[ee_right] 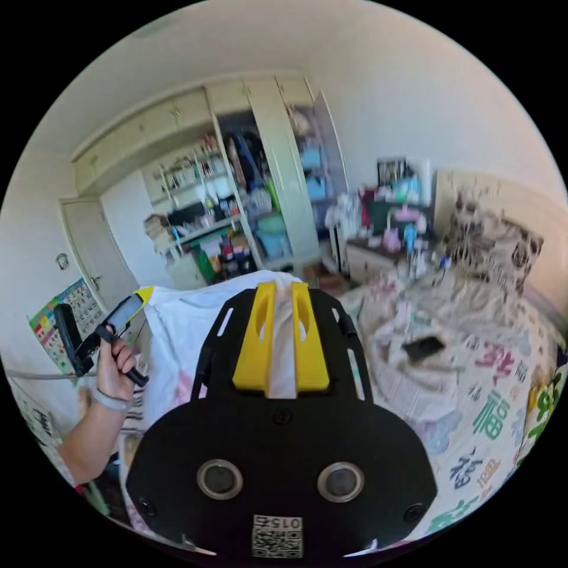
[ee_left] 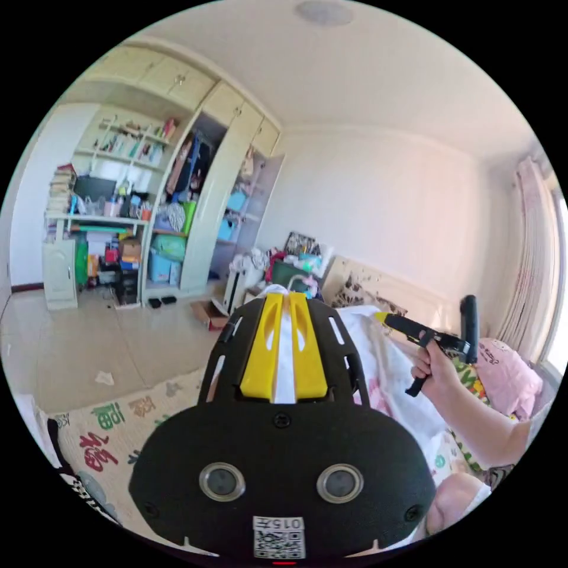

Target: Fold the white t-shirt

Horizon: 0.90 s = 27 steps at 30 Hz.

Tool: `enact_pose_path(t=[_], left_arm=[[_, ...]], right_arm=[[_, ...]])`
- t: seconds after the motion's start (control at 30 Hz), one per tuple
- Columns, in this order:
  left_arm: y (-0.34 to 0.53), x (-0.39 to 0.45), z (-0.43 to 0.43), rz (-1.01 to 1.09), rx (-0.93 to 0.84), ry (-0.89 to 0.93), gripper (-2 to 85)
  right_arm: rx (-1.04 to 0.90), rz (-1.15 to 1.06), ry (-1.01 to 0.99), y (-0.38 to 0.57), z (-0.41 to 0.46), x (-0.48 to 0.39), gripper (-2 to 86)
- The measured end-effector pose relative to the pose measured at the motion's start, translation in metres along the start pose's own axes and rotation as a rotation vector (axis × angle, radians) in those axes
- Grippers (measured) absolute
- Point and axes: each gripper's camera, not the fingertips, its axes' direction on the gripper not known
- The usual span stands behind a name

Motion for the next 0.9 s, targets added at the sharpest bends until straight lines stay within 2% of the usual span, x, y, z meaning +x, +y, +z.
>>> enact_pose_path(t=[0.03, 0.1, 0.17, 0.23, 0.3, 0.4, 0.53, 0.63, 0.7, 0.8, 0.9], left_arm=[[0.009, -0.008, 0.004, -0.003, -0.034, 0.032, 1.1], [0.058, -0.027, -0.007, 0.038, -0.11, 0.089, 2.1], [0.107, -0.04, -0.025, 0.04, -0.211, 0.031, 3.0], [0.155, -0.057, -0.042, -0.013, -0.364, -0.048, 4.8], [0.209, -0.082, -0.065, -0.173, -0.559, -0.133, 8.0], [0.245, -0.097, -0.082, -0.359, -0.64, -0.195, 10.5], [0.264, -0.104, -0.049, -0.398, -0.788, -0.212, 11.4], [0.258, -0.108, -0.023, -0.356, -0.822, -0.259, 7.6], [0.244, -0.112, -0.01, -0.343, -0.856, -0.126, 1.1], [0.221, -0.12, -0.016, -0.386, -0.86, -0.076, 0.1], [0.207, -0.125, -0.02, -0.399, -0.904, -0.075, 0.5]], right_arm=[[-0.063, 0.016, -0.043, 0.004, 0.012, 0.01, 5.2], [-0.101, -0.085, -0.18, 0.04, 0.022, 0.029, 6.2], [-0.241, -0.163, -0.229, 0.075, 0.029, 0.04, 7.0], [-0.403, -0.133, -0.2, 0.11, 0.035, 0.056, 8.0], [-0.608, -0.046, -0.137, 0.149, 0.045, 0.079, 9.9], [-0.82, -0.032, 0.046, 0.175, 0.067, 0.095, 11.5], [-0.962, -0.006, 0.062, 0.178, 0.109, 0.105, 11.2], [-0.995, -0.069, 0.136, 0.16, 0.135, 0.104, 4.1], [-1.058, -0.114, 0.085, 0.143, 0.146, 0.1, 0.0], [-1.1, -0.155, 0.07, 0.121, 0.138, 0.098, -0.5], [-1.097, -0.099, 0.004, 0.105, 0.131, 0.102, 0.3]])
